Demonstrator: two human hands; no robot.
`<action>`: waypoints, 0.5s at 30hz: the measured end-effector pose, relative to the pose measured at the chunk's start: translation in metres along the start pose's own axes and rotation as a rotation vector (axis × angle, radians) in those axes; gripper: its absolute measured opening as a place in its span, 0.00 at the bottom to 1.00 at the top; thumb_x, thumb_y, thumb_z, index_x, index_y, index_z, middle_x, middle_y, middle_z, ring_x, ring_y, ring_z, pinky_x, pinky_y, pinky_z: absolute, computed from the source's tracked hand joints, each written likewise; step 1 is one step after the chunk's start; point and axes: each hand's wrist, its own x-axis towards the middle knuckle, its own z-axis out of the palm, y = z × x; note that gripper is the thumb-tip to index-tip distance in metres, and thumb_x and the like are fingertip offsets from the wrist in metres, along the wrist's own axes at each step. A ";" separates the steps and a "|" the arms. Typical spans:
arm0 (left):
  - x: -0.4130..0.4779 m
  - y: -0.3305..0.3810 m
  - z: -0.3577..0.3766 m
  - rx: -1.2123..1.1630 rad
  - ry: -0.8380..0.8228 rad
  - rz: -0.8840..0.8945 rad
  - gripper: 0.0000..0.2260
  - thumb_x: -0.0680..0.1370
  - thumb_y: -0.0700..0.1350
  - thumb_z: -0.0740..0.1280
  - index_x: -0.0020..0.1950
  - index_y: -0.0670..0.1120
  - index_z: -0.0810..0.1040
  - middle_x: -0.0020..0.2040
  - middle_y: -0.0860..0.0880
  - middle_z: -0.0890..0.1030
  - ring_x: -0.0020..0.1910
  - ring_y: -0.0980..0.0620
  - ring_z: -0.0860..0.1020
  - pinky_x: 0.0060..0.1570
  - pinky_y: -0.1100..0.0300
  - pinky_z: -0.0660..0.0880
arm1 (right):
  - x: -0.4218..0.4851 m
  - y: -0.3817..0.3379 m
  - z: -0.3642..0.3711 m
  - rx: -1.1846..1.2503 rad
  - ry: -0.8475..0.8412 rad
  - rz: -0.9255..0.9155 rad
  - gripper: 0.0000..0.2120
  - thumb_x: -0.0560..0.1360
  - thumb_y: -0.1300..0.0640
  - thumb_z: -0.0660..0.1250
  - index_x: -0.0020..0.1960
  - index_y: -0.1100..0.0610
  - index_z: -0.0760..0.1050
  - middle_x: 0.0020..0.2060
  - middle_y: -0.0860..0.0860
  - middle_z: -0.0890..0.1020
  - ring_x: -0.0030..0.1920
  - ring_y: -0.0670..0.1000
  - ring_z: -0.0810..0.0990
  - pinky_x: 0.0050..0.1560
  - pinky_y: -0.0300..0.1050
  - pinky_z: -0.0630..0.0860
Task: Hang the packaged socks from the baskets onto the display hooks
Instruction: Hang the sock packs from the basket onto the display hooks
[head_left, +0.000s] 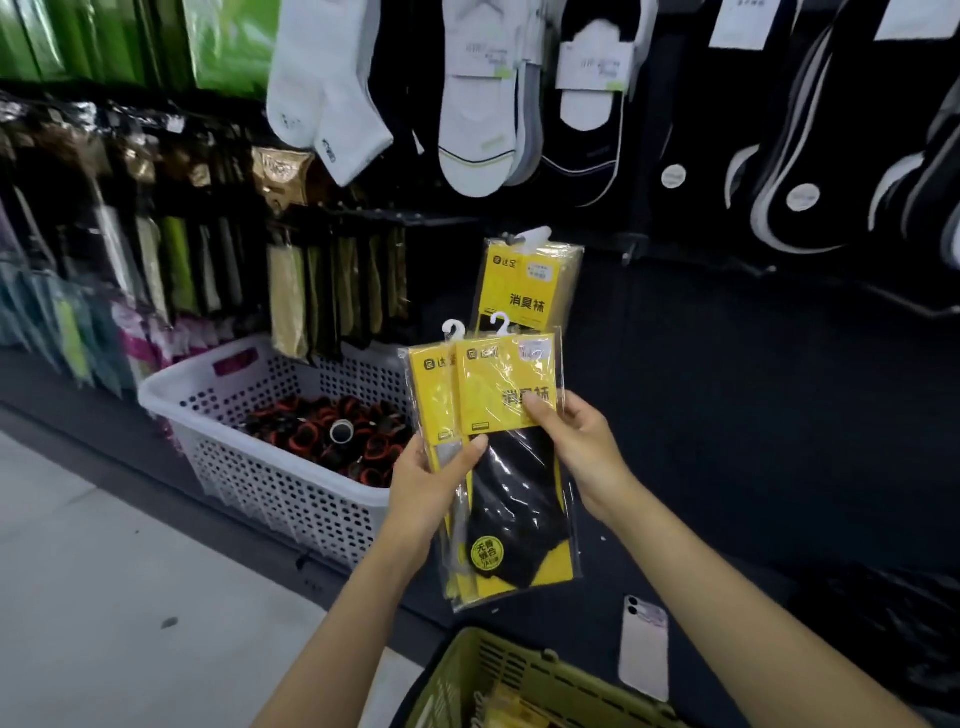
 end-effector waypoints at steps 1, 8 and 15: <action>0.001 0.001 -0.003 -0.003 0.006 -0.008 0.17 0.67 0.55 0.72 0.54 0.54 0.78 0.48 0.59 0.84 0.47 0.61 0.82 0.39 0.72 0.76 | 0.002 0.002 0.004 0.004 -0.001 -0.006 0.08 0.74 0.52 0.69 0.52 0.53 0.80 0.48 0.51 0.86 0.49 0.50 0.85 0.44 0.40 0.81; 0.016 0.011 -0.021 0.012 0.121 -0.008 0.18 0.73 0.62 0.61 0.49 0.50 0.79 0.42 0.58 0.83 0.41 0.61 0.81 0.39 0.72 0.74 | 0.017 0.000 0.015 0.050 0.121 -0.045 0.08 0.77 0.54 0.66 0.53 0.55 0.78 0.48 0.53 0.85 0.49 0.52 0.84 0.51 0.46 0.80; 0.031 0.028 -0.055 0.006 0.263 0.065 0.19 0.74 0.61 0.63 0.40 0.45 0.72 0.37 0.44 0.72 0.39 0.48 0.71 0.44 0.50 0.70 | 0.061 -0.044 0.009 -0.041 0.293 -0.109 0.06 0.79 0.55 0.63 0.46 0.52 0.77 0.52 0.58 0.83 0.55 0.59 0.81 0.61 0.57 0.75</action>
